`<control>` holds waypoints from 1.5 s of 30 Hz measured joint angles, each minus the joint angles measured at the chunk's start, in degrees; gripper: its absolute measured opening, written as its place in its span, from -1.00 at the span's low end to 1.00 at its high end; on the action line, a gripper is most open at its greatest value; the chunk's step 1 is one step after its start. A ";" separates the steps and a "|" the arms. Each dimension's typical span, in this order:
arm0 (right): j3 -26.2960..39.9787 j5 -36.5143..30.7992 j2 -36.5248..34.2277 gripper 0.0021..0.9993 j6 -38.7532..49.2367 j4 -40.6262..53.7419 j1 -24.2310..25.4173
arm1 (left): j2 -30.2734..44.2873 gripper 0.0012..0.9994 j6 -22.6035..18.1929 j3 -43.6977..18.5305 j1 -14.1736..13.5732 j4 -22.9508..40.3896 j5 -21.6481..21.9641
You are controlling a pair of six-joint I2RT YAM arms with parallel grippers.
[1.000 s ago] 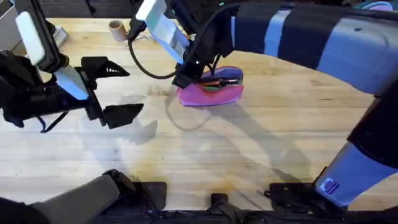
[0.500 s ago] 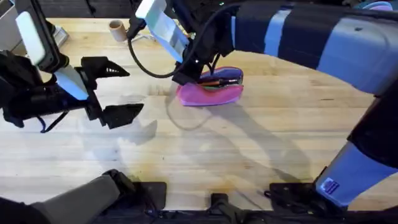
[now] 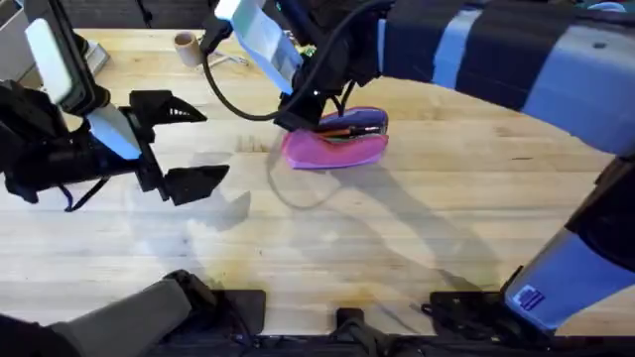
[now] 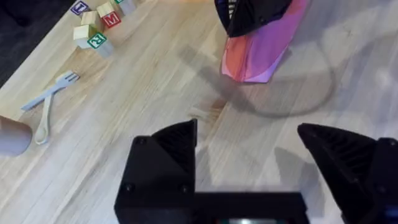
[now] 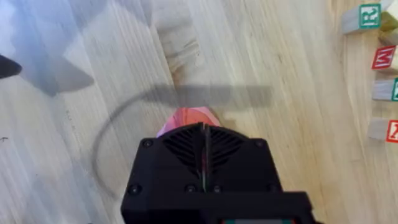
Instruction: Unzip the bag, pick up the pens from the table one at a time and place them inside, then zip the bag closed.
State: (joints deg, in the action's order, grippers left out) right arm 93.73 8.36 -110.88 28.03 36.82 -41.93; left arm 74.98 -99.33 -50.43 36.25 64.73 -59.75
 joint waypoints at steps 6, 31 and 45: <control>0.00 0.00 2.51 -0.94 0.00 -0.33 0.00 | 0.01 0.99 0.00 0.00 0.00 0.00 0.00; 0.20 0.00 10.94 1.00 -0.63 9.05 -0.04 | 0.02 0.99 -0.02 0.00 0.00 0.00 0.00; 0.20 0.07 9.98 1.00 -0.65 6.85 -2.94 | 0.01 0.99 -0.15 0.00 0.00 0.00 0.00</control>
State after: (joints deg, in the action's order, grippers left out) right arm 93.93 8.43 -100.90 27.39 43.67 -44.87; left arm 74.99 -99.48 -50.43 36.25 64.73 -59.75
